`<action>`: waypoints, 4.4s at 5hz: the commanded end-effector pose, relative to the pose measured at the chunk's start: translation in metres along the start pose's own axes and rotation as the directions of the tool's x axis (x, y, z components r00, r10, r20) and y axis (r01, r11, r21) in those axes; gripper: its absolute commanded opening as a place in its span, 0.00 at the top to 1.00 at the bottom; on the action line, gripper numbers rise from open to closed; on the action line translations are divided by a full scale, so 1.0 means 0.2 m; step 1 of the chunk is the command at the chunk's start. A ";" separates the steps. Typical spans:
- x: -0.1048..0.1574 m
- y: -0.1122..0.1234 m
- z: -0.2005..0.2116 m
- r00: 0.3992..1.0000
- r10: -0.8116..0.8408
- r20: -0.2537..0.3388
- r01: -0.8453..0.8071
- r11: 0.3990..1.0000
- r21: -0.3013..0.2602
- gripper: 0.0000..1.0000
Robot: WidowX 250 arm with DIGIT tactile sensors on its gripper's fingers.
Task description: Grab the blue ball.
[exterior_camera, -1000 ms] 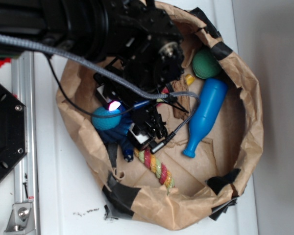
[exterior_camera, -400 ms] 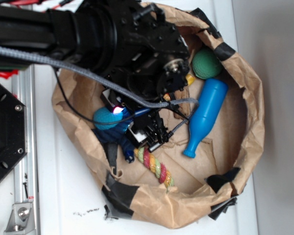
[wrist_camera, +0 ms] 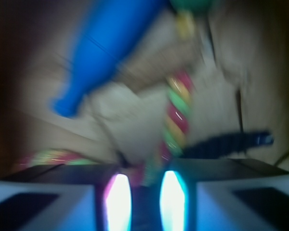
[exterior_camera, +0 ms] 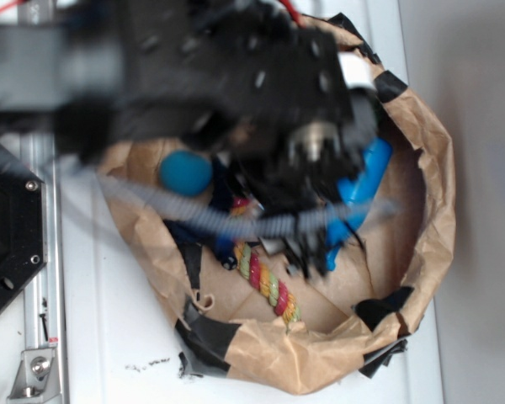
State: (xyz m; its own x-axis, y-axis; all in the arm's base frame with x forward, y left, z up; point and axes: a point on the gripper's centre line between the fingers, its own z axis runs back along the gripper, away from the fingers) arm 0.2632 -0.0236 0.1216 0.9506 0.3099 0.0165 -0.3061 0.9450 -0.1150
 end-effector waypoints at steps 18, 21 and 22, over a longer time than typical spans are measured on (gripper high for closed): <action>0.06 0.24 0.00 0.675 -0.737 -0.032 0.738 0.675 0.030 1.00; -0.06 0.39 -0.18 0.698 -0.701 -0.147 0.708 0.706 0.000 0.00; -0.11 0.38 -0.25 0.676 -0.717 -0.173 0.724 0.689 -0.027 0.00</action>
State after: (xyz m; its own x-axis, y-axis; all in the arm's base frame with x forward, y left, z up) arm 0.2202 0.0302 0.0503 0.8792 -0.4661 -0.0985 0.4562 0.8833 -0.1079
